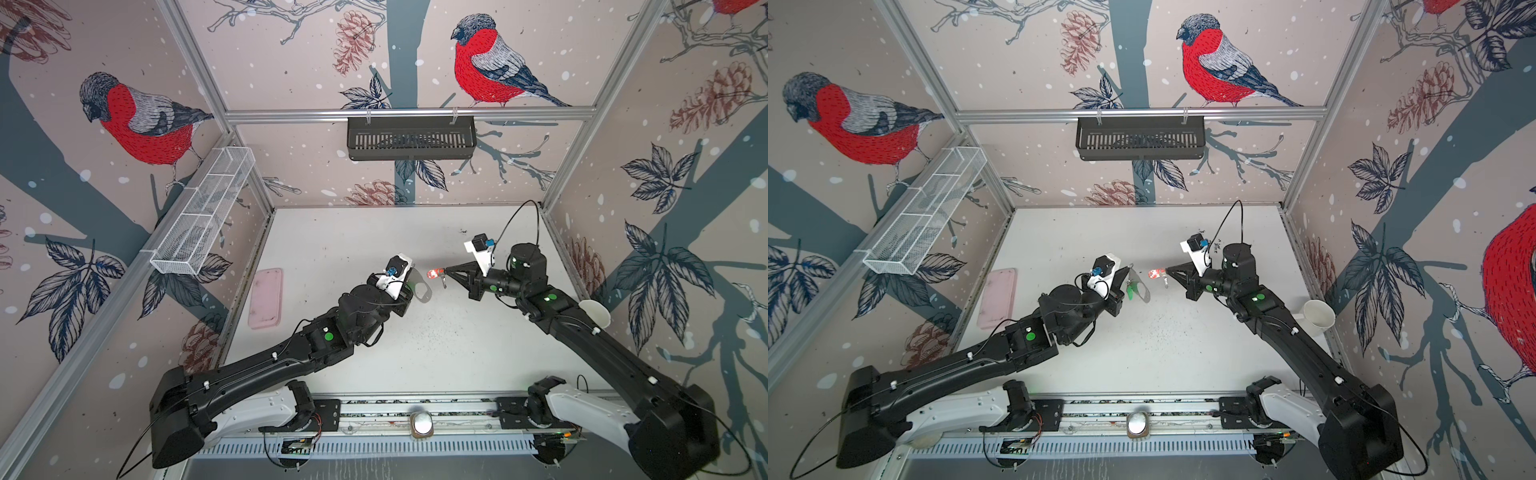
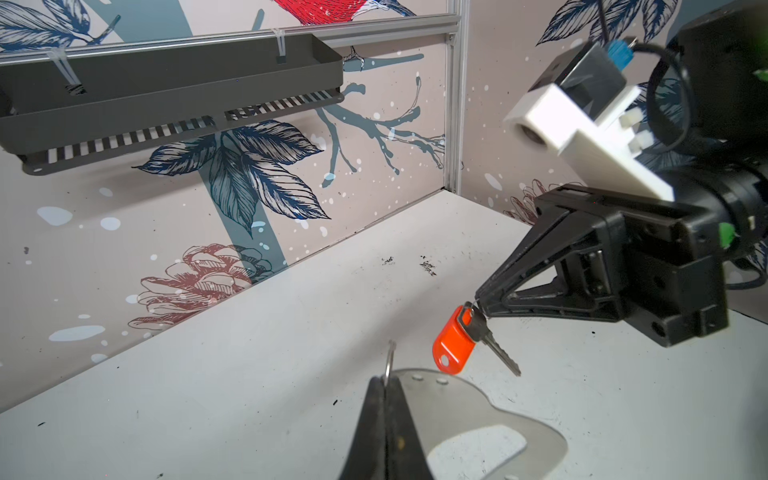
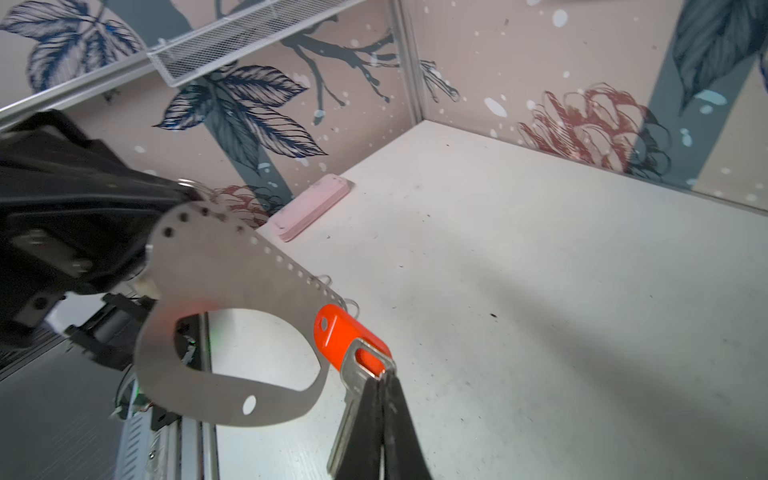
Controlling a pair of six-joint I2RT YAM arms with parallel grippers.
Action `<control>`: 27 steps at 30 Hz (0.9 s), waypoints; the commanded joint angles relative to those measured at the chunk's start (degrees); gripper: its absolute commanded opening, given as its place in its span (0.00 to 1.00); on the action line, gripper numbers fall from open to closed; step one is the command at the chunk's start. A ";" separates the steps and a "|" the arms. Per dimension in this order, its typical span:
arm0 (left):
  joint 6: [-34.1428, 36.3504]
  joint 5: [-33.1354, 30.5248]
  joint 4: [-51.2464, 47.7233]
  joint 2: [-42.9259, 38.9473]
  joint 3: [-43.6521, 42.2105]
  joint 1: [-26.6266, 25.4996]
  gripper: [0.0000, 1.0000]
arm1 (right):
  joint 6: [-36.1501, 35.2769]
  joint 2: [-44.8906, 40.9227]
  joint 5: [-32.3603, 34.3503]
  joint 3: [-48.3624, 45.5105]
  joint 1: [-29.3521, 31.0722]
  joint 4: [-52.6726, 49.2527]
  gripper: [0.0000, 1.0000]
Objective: Put the keys on the keyring
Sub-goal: 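Lift the red-tagged key and carry it toward the plate in the left gripper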
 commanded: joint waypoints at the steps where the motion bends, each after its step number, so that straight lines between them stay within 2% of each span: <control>1: 0.62 1.37 0.40 0.44 0.76 0.02 0.00 | -3.13 -1.52 -3.92 1.22 2.20 0.32 0.00; 9: 0.62 3.41 0.08 1.49 1.19 -0.02 0.00 | -4.31 -4.32 -4.52 1.30 5.07 0.48 0.00; 16: 0.97 6.51 -0.36 2.34 1.58 -0.43 0.00 | -4.19 -3.31 -5.05 2.43 6.87 1.13 0.00; 22: 2.30 8.96 -0.36 2.70 1.63 -1.46 0.00 | -6.15 -0.84 -2.45 4.70 8.58 -1.93 0.00; 27: 2.99 8.01 0.42 2.31 1.22 -2.06 0.00 | -6.52 -1.21 -0.65 5.27 8.68 -3.01 0.00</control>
